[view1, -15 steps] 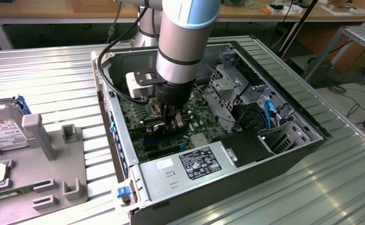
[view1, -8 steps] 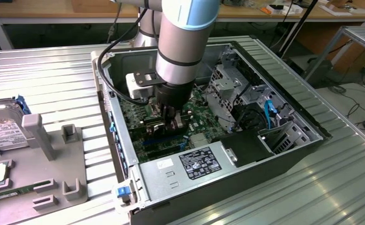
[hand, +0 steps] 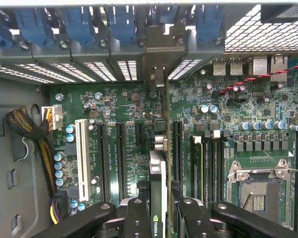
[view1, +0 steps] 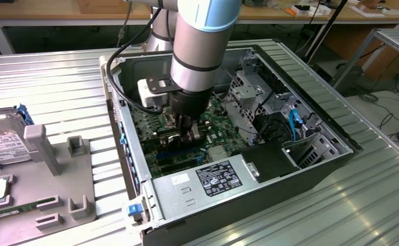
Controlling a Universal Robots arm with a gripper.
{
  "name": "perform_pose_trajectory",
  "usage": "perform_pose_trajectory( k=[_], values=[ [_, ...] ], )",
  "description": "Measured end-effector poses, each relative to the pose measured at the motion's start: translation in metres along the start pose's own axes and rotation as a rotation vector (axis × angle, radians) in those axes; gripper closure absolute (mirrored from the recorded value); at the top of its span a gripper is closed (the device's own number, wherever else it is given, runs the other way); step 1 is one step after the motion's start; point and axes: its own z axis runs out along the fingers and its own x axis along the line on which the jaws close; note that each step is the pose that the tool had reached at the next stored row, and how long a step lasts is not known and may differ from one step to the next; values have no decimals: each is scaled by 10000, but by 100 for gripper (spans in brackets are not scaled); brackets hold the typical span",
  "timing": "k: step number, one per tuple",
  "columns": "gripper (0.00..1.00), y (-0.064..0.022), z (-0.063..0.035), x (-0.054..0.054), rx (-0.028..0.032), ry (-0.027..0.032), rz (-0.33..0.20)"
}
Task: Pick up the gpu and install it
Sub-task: 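Insert the gpu into the slot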
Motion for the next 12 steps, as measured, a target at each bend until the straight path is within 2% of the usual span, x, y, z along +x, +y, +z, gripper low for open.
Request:
perform_pose_trajectory(
  k=[11,12],
  values=[
    [73,-5,-2,25,-1,10,7],
    [73,-5,-2,26,0,29,19]
  ],
)
